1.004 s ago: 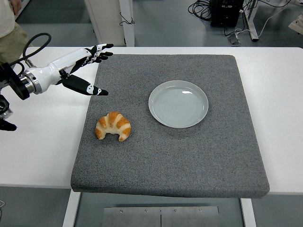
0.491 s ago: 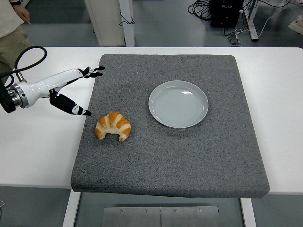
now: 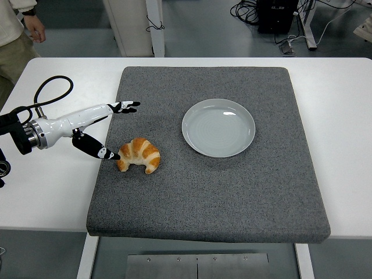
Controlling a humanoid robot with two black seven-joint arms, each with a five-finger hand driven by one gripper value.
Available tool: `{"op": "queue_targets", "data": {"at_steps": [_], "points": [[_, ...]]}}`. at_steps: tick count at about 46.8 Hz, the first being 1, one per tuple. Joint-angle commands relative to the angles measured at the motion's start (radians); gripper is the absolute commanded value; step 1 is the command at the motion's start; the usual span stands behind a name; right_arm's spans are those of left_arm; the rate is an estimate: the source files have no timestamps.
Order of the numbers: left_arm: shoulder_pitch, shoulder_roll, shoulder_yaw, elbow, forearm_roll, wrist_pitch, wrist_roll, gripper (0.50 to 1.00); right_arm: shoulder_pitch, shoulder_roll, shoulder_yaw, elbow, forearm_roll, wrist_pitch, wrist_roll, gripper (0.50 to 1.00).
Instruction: Place the bread on the plate
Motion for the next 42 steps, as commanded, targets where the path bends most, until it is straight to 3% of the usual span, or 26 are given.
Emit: {"op": "queue_targets", "data": {"at_steps": [1,30,42], "points": [[0.015,-0.021,0.0,0.003,0.002,0.003,0.002,0.957,0.0,0.0,0.0,0.0,0.0,0.0,0.0,1.0],[0.053,-0.128,0.003,0.074,0.045,0.052,0.002,0.957,0.0,0.0,0.0,0.0,0.0,0.0,0.0,1.0],[0.067,-0.134,0.001,0.094,0.085,0.073,-0.001,0.957,0.0,0.0,0.0,0.0,0.0,0.0,0.0,1.0]]}}
